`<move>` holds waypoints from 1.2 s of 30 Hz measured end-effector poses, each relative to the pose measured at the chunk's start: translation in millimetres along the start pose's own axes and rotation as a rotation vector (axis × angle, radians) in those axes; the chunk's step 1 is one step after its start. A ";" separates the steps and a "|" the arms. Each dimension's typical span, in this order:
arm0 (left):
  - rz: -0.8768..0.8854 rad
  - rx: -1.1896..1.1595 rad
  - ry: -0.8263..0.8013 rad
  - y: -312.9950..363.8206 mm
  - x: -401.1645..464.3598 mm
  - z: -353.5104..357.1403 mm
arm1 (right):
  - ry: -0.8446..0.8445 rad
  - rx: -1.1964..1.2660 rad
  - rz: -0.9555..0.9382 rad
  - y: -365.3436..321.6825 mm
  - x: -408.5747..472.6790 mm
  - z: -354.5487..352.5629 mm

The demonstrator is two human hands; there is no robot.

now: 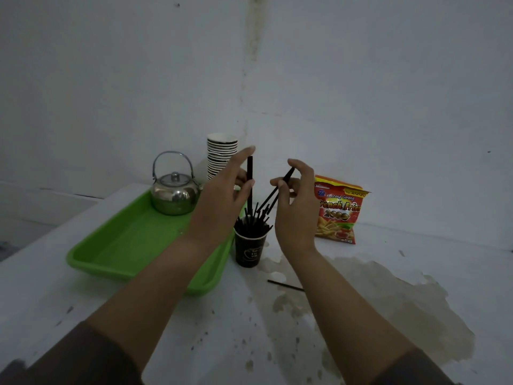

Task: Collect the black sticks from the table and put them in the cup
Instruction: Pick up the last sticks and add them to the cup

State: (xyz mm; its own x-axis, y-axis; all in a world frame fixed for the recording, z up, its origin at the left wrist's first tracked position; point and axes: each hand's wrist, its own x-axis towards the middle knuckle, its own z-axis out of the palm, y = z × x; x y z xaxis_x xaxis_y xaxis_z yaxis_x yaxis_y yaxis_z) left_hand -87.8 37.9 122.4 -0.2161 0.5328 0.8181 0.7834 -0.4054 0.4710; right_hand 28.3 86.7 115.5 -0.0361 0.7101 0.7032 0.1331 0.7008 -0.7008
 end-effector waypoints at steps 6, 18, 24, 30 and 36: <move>-0.014 -0.003 0.002 -14.2 -5.0 14.1 | 0.009 -0.024 0.028 16.2 -7.6 15.7; -0.205 -0.066 0.007 -35.9 -14.4 26.3 | -0.049 -0.052 0.165 32.8 -6.7 22.0; -0.277 -0.151 -0.049 -40.6 -20.1 35.5 | -0.160 -0.116 0.195 39.3 -11.8 24.6; -0.296 -0.184 -0.075 -44.6 -26.7 47.9 | -0.223 -0.190 0.161 45.1 -18.1 29.4; -0.212 -0.125 -0.074 -45.4 -28.5 51.9 | -0.239 -0.217 0.143 50.3 -18.8 28.1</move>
State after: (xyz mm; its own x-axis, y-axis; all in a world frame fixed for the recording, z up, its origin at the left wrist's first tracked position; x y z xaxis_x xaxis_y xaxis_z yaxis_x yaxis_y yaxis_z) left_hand -87.0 79.7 60.6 -0.3211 0.6668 0.6725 0.6460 -0.3651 0.6704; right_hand 7.8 110.6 63.6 -0.2292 0.8140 0.5338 0.3604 0.5803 -0.7303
